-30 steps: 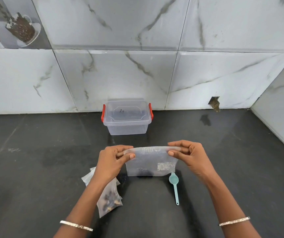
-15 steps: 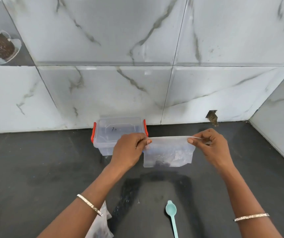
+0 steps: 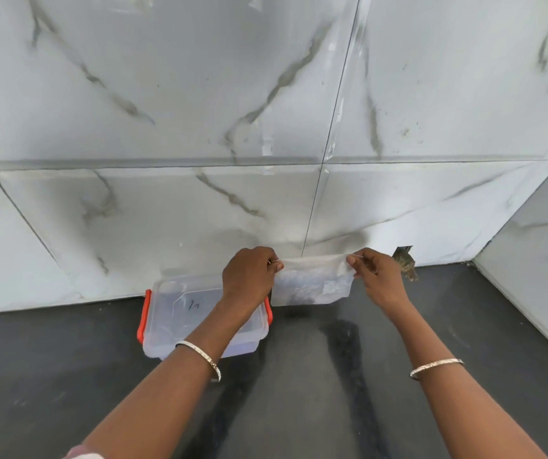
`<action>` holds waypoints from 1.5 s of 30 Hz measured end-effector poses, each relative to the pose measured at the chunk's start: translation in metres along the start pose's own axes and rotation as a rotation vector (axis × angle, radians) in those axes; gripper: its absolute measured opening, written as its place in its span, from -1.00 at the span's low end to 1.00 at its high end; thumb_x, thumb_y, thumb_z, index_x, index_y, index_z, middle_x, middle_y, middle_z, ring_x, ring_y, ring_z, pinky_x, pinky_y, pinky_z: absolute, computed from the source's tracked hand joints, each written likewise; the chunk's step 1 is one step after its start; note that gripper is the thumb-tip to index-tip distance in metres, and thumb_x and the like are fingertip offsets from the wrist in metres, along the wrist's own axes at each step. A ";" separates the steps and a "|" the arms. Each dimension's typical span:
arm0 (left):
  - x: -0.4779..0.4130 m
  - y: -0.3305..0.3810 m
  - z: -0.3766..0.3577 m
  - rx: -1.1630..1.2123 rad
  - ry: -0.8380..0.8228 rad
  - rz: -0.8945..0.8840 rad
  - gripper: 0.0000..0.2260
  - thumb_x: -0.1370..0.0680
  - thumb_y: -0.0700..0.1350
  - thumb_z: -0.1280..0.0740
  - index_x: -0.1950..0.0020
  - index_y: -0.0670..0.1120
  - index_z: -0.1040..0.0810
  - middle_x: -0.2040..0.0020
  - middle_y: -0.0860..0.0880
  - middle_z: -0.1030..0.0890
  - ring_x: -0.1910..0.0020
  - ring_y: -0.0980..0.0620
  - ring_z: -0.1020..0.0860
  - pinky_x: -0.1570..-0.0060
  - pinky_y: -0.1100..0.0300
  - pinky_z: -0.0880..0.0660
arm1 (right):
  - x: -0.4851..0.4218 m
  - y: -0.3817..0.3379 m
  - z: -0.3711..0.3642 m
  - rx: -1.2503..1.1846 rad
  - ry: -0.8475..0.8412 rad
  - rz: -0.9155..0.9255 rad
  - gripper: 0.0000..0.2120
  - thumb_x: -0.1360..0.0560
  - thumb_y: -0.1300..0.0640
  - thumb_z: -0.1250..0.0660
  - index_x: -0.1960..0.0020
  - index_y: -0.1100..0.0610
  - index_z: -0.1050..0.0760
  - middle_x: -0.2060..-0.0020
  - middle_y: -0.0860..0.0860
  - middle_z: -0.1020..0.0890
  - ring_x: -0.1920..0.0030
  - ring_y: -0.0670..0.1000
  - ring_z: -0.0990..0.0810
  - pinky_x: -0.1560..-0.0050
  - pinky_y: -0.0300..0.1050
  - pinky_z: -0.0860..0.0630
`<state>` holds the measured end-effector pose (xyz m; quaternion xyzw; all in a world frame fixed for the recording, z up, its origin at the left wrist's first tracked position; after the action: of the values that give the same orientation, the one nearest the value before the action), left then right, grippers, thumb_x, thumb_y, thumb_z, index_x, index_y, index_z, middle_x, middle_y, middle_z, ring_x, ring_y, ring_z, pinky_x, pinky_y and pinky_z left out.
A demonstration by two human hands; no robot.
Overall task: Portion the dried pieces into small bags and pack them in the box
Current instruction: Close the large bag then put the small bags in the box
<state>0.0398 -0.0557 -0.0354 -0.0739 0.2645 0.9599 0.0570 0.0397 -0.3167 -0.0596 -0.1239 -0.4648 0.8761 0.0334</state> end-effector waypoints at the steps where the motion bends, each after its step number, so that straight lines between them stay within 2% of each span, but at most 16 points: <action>1: -0.004 -0.003 -0.002 -0.013 -0.006 0.004 -0.78 -0.66 0.05 -0.30 -0.11 -0.02 -0.67 -0.05 -0.03 -0.72 -0.03 -0.05 -0.64 -0.04 0.08 -0.58 | -0.004 0.002 -0.004 0.014 -0.008 -0.006 -0.83 -0.56 0.06 -0.36 0.10 0.16 -0.60 0.28 -0.03 -0.66 0.25 0.05 -0.67 0.14 -0.07 -0.57; 7: -0.012 -0.014 -0.007 -0.054 0.010 0.031 -0.82 -0.65 0.02 -0.31 -0.05 -0.03 -0.66 0.01 -0.02 -0.69 -0.06 -0.06 -0.60 0.03 0.06 -0.56 | -0.018 0.003 -0.022 0.062 -0.029 -0.060 -0.78 -0.56 0.02 -0.36 0.05 0.19 -0.59 0.23 -0.03 -0.66 0.33 0.00 -0.67 0.33 -0.30 -0.42; 12: 0.000 -0.015 0.004 0.013 0.134 0.053 -0.79 -0.66 -0.01 -0.30 -0.27 0.00 -0.57 -0.13 0.00 -0.67 -0.16 -0.06 -0.60 -0.07 0.02 -0.58 | -0.009 0.010 -0.020 -0.049 0.066 -0.115 -0.77 -0.54 0.02 -0.38 -0.11 0.12 -0.53 0.05 -0.03 -0.67 0.31 -0.01 -0.71 0.19 -0.08 -0.63; 14: 0.014 -0.014 0.010 0.066 0.191 0.062 -0.78 -0.66 -0.01 -0.29 -0.28 0.01 -0.57 -0.15 0.00 -0.67 -0.15 -0.04 -0.61 -0.11 0.05 -0.57 | 0.008 0.011 -0.012 -0.091 0.166 -0.135 -0.77 -0.54 0.06 -0.39 -0.14 0.12 -0.52 0.06 -0.05 -0.66 0.30 -0.05 -0.70 0.13 -0.09 -0.64; 16: 0.035 -0.010 0.013 0.118 0.209 0.049 -0.80 -0.66 -0.01 -0.29 -0.24 0.02 -0.60 -0.13 0.02 -0.68 -0.13 -0.02 -0.62 -0.10 0.16 -0.52 | 0.035 0.012 -0.006 -0.090 0.227 -0.170 -0.85 -0.53 0.13 -0.40 -0.07 0.13 -0.56 0.14 -0.03 -0.68 0.34 -0.10 -0.69 0.15 -0.11 -0.61; 18: 0.058 -0.006 0.014 0.164 0.190 0.027 -0.83 -0.65 -0.03 -0.30 -0.18 0.02 -0.63 -0.09 0.04 -0.69 -0.10 0.00 -0.62 -0.06 0.21 -0.47 | 0.073 0.015 -0.002 -0.091 0.181 -0.213 -0.96 -0.51 0.20 -0.40 0.03 0.12 -0.61 0.24 0.01 -0.69 0.37 -0.12 -0.68 0.21 -0.14 -0.58; 22: 0.107 0.004 0.017 0.229 0.152 -0.032 -0.87 -0.63 -0.09 -0.34 -0.10 0.01 -0.67 -0.02 0.08 -0.70 0.05 0.04 -0.59 0.06 0.19 -0.47 | 0.165 0.019 0.007 -0.086 0.004 -0.236 -0.92 -0.49 0.24 -0.44 0.13 0.08 -0.64 0.36 -0.01 -0.68 0.36 -0.10 -0.66 0.29 -0.32 -0.51; 25: 0.146 0.005 0.019 0.282 0.153 -0.026 -0.90 -0.61 -0.09 -0.37 -0.07 0.03 -0.67 0.07 0.15 -0.66 0.21 0.14 -0.54 0.11 0.16 -0.53 | 0.230 0.018 0.020 -0.008 -0.091 -0.266 -0.90 -0.48 0.21 -0.45 0.14 0.02 -0.64 0.37 -0.05 -0.69 0.36 -0.10 -0.65 0.27 -0.35 -0.50; 28: 0.184 0.000 0.018 0.341 0.167 0.012 -0.91 -0.58 -0.14 -0.41 -0.02 0.04 -0.67 0.13 0.19 -0.64 0.24 0.21 -0.56 0.15 0.29 -0.48 | 0.278 0.012 0.029 0.027 -0.091 -0.285 -0.89 -0.47 0.19 -0.46 0.16 0.00 -0.63 0.36 -0.12 -0.69 0.36 -0.13 -0.66 0.25 -0.37 -0.52; 31: 0.217 -0.007 0.015 0.398 0.185 0.091 -0.90 -0.57 -0.16 -0.43 0.01 0.05 -0.68 0.15 0.23 -0.66 0.17 0.23 -0.60 0.14 0.48 -0.44 | 0.314 0.005 0.024 0.032 -0.081 -0.301 -0.91 -0.45 0.15 -0.49 0.16 -0.01 -0.62 0.35 -0.17 -0.69 0.36 -0.16 -0.65 0.26 -0.36 -0.52; 33: 0.235 -0.012 0.013 0.434 0.199 0.159 -0.89 -0.56 -0.16 -0.44 0.02 0.05 -0.70 0.15 0.24 -0.66 0.12 0.26 -0.60 0.17 0.53 -0.42 | 0.331 0.003 0.012 0.030 -0.096 -0.315 -0.89 -0.41 0.07 -0.53 0.13 -0.06 -0.61 0.33 -0.17 -0.68 0.38 -0.17 -0.61 0.28 -0.36 -0.49; 35: 0.249 -0.017 0.010 0.463 0.206 0.214 -0.87 -0.56 -0.17 -0.44 0.03 0.07 -0.70 0.17 0.24 -0.67 0.13 0.26 -0.60 0.16 0.47 -0.44 | 0.341 0.003 -0.003 0.050 -0.136 -0.317 -0.80 -0.37 -0.03 -0.54 0.05 -0.12 -0.57 0.31 -0.16 -0.66 0.39 -0.15 -0.56 0.28 -0.32 -0.49; 37: 0.259 -0.022 0.010 0.492 0.200 0.249 -0.85 -0.55 -0.19 -0.44 0.04 0.08 -0.70 0.18 0.22 -0.68 0.13 0.25 -0.60 0.16 0.43 -0.45 | 0.341 0.003 -0.017 0.150 -0.167 -0.291 -0.70 -0.37 -0.13 -0.51 -0.02 -0.22 -0.47 0.26 -0.17 -0.63 0.33 -0.15 -0.55 0.21 -0.26 -0.50; 38: 0.263 -0.024 0.011 0.492 0.196 0.260 -0.85 -0.55 -0.19 -0.44 0.04 0.07 -0.70 0.18 0.22 -0.68 0.12 0.26 -0.60 0.18 0.47 -0.42 | 0.339 0.002 -0.023 0.215 -0.177 -0.275 -0.67 -0.37 -0.16 -0.48 -0.05 -0.26 -0.43 0.23 -0.18 -0.61 0.29 -0.16 -0.54 0.18 -0.24 -0.50; 41: 0.267 -0.036 0.018 0.502 0.219 0.289 -0.85 -0.55 -0.20 -0.44 0.05 0.07 -0.70 0.20 0.19 -0.68 0.15 0.26 -0.59 0.23 0.50 -0.41 | 0.331 -0.003 -0.033 0.281 -0.160 -0.286 -0.78 -0.37 -0.15 -0.48 0.08 -0.16 -0.49 0.29 -0.18 -0.59 0.27 -0.18 -0.54 0.19 -0.19 -0.51; 45: 0.263 -0.054 0.030 0.526 0.279 0.337 -0.84 -0.54 -0.19 -0.45 0.07 0.09 -0.69 0.19 0.18 -0.69 0.19 0.22 -0.61 0.18 0.40 -0.42 | 0.316 -0.007 -0.038 0.198 -0.169 -0.370 -0.81 -0.30 -0.06 -0.53 0.18 -0.11 -0.55 0.41 -0.27 -0.63 0.35 -0.22 -0.59 0.22 -0.20 -0.54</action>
<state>-0.2138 0.0243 -0.0818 -0.1423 0.5168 0.8353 -0.1220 -0.2564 -0.2269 -0.1328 0.0412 -0.3926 0.9036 0.1665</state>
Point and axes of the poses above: each hand's wrist, its own x-axis away from the middle knuckle, its own z-axis out of the back of the hand, y = z × x, the point moved 3 cm from there along -x, towards the middle knuckle
